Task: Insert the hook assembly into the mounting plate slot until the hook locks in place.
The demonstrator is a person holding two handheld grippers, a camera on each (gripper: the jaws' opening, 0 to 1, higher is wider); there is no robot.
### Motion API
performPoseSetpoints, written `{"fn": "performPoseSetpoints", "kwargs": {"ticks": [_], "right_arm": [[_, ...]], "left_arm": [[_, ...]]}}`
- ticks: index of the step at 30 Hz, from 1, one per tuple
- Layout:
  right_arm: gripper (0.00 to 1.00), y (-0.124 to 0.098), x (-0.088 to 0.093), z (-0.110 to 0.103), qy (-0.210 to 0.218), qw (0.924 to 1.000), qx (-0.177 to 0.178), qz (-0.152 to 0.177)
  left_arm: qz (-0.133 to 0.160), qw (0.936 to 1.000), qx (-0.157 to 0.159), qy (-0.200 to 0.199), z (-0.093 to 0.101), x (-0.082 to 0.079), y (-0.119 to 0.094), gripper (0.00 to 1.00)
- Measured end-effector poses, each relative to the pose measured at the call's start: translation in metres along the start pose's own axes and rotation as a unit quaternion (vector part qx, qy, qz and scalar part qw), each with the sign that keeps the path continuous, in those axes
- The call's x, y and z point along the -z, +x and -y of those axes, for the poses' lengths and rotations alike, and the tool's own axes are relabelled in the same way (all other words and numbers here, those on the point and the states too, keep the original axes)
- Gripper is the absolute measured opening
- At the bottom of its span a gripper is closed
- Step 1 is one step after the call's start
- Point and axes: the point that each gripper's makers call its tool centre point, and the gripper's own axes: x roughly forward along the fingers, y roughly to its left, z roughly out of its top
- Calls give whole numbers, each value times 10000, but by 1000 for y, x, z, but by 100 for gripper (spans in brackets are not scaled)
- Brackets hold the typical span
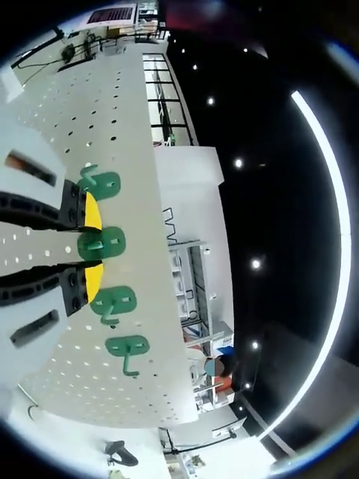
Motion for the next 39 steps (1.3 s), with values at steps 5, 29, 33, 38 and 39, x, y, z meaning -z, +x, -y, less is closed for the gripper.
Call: {"fn": "performPoseSetpoints", "kwargs": {"ticks": [5,29,33,38,39], "right_arm": [[55,0,-1,-1,-3,10000,8,14],[56,-8,-12,-21,-54,9998,139,109],[56,-9,-14,-25,-59,9997,176,135],[56,-12,-17,-31,-70,9996,222,183],[56,-12,-18,-32,-74,9995,229,186]], "left_arm": [[19,10000,39,-49,0,0,-2,20],[-249,9979,455,-399,8,6,-22,38],[-311,9971,547,-431,11,7,-30,40],[-372,9962,662,-437,13,9,-39,41],[-368,9961,684,-412,14,8,-41,41]]}}
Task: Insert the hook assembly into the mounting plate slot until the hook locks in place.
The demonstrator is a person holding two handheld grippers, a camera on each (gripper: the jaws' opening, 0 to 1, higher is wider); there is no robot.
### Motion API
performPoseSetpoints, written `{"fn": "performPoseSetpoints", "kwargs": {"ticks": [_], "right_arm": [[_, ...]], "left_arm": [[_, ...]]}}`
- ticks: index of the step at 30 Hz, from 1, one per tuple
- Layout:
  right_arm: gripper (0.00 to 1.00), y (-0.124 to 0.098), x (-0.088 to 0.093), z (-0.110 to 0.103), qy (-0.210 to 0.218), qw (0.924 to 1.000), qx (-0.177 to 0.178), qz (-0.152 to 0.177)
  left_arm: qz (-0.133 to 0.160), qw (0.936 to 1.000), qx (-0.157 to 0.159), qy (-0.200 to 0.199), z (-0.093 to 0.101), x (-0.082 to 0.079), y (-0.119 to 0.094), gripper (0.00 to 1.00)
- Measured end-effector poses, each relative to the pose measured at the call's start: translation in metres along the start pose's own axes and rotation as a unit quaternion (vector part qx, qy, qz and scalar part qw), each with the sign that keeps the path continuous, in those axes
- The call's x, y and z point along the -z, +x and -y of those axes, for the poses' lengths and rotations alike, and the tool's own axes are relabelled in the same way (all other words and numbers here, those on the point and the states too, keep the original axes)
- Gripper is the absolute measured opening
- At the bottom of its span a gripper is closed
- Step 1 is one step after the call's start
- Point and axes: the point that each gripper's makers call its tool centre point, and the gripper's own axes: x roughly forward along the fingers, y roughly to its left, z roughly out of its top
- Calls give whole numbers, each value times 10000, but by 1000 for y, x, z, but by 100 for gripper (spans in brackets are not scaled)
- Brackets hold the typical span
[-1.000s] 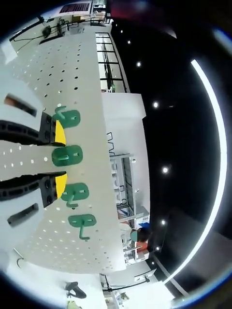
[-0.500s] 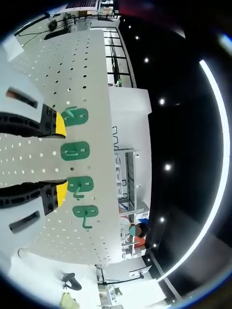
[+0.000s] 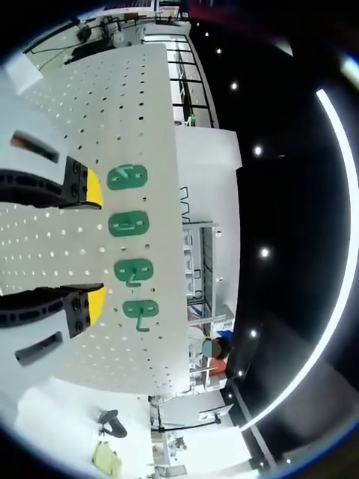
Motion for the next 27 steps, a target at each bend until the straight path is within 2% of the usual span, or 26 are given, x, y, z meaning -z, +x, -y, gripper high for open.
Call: {"fn": "performPoseSetpoints", "kwargs": {"ticks": [17,27], "right_arm": [[56,-11,-6,-16,-17,9998,103,149],[56,-16,-7,-25,-2,9997,171,200]], "left_arm": [[-270,9993,242,74,4,15,-46,42],[-437,9982,403,40,7,29,-86,41]]}}
